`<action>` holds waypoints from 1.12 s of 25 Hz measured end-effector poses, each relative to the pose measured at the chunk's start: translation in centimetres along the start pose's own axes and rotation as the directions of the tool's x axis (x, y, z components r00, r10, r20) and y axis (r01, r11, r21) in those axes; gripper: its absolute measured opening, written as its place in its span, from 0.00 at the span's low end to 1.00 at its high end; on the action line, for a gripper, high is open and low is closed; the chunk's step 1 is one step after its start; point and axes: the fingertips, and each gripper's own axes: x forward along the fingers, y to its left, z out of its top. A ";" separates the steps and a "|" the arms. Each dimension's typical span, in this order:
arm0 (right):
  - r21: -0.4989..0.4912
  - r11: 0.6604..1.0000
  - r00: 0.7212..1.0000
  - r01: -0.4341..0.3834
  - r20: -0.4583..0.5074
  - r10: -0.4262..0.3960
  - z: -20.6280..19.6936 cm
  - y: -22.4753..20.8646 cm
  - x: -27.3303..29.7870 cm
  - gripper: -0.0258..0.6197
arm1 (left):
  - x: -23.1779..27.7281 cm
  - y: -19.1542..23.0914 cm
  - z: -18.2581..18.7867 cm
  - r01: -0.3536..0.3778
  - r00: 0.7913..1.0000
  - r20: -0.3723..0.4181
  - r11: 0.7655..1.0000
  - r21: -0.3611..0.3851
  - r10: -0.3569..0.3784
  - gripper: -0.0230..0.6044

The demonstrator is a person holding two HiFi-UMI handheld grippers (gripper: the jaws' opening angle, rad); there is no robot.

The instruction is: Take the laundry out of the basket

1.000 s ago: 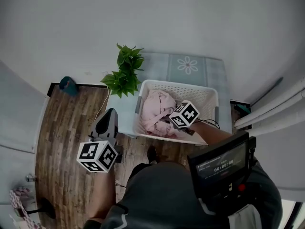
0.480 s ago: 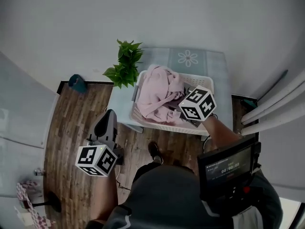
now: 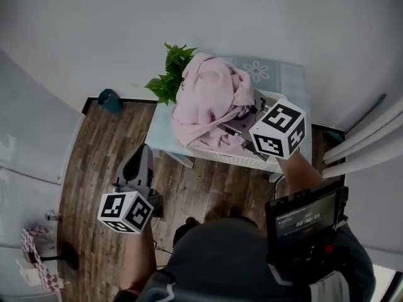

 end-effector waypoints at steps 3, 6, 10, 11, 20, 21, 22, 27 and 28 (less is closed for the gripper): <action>-0.008 1.000 0.999 -0.009 0.040 0.009 2.1 1.7 0.5 0.44 | -1.7 1.1 0.8 -0.019 0.999 0.029 1.000 -0.001 0.019 0.05; 0.001 0.999 0.996 -0.045 0.072 0.045 4.2 4.9 2.2 0.44 | -4.9 3.4 1.4 -0.045 0.998 0.053 0.999 -0.001 0.045 0.05; -0.033 0.995 0.990 -0.097 0.102 0.100 8.2 13.2 7.8 0.44 | -12.1 10.3 3.2 -0.095 0.991 0.095 0.995 -0.015 0.095 0.05; -0.041 0.993 0.988 -0.112 0.107 0.115 9.0 15.0 9.1 0.44 | -13.5 11.7 3.5 -0.107 0.989 0.103 0.994 -0.020 0.108 0.05; -0.042 0.971 0.960 -0.236 0.142 0.240 9.5 18.7 12.3 0.44 | -16.0 14.1 3.0 -0.207 0.970 0.121 0.977 -0.041 0.211 0.05; -0.037 0.967 0.956 -0.250 0.146 0.253 9.5 18.7 12.3 0.44 | -16.0 14.1 3.0 -0.220 0.967 0.122 0.974 -0.045 0.224 0.05; -0.033 0.964 0.952 -0.264 0.149 0.266 9.5 18.8 12.4 0.44 | -16.0 14.0 3.0 -0.233 0.964 0.123 0.971 -0.049 0.237 0.05; -0.021 0.949 0.939 -0.314 0.143 0.314 8.8 19.6 13.3 0.45 | -16.5 14.0 3.4 -0.288 0.946 0.138 0.956 -0.057 0.293 0.05; -0.020 0.947 0.937 -0.320 0.140 0.320 8.6 20.6 13.8 0.44 | -17.4 14.5 3.4 -0.298 0.942 0.141 0.953 -0.059 0.304 0.05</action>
